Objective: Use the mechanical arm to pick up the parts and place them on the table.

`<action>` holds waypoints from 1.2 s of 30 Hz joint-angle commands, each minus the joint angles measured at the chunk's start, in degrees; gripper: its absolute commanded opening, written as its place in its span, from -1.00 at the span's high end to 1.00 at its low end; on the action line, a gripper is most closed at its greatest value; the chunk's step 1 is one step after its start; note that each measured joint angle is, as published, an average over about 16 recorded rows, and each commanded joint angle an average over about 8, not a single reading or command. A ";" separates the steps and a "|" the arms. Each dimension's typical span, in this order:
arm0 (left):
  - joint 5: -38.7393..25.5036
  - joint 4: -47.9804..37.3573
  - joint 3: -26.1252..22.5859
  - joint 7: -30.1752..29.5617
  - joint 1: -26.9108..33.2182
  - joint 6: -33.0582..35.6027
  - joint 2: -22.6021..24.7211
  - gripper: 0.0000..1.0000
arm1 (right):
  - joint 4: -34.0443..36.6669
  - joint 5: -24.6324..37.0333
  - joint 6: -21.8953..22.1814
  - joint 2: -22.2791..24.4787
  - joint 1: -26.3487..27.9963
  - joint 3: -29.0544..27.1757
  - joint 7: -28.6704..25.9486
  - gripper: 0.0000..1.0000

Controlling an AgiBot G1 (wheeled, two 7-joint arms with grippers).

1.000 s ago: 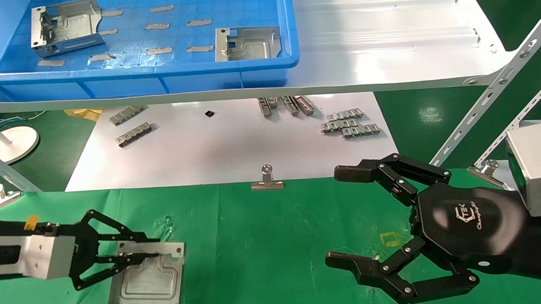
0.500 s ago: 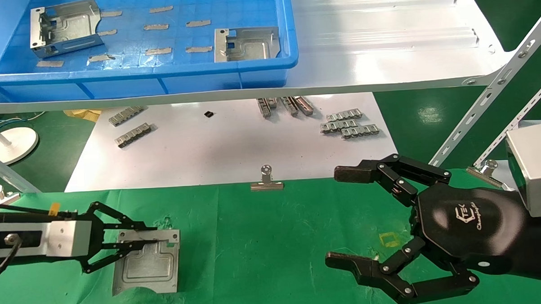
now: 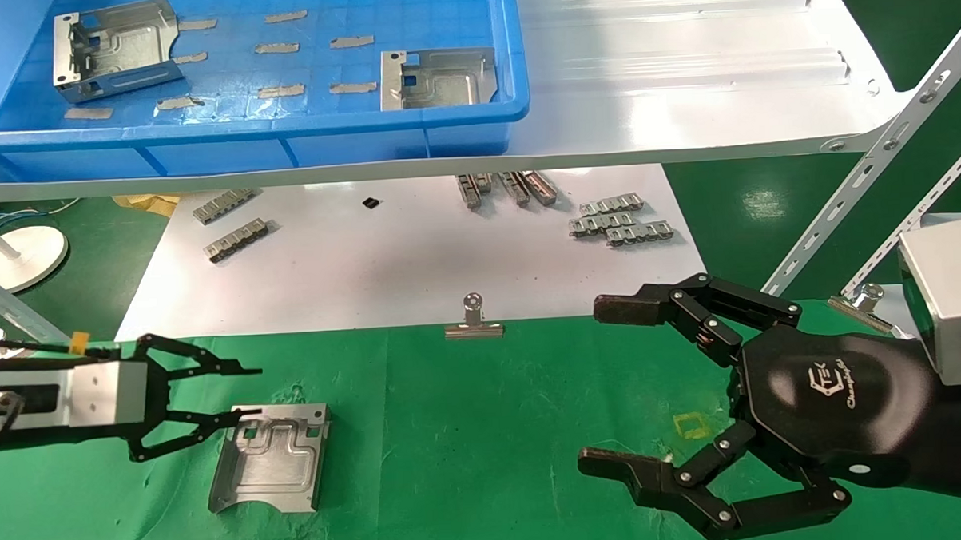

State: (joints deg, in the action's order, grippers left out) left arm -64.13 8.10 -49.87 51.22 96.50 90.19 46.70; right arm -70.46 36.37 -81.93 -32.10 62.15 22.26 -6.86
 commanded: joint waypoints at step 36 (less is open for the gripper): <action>11.18 11.09 9.45 -23.42 -8.18 0.29 -2.32 -1.00 | 0.01 -0.01 0.02 0.01 -0.01 -0.01 0.00 -1.00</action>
State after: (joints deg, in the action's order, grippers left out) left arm -52.95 19.19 -40.41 27.80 88.31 90.48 44.38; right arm -70.44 36.36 -81.91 -32.09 62.13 22.25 -6.86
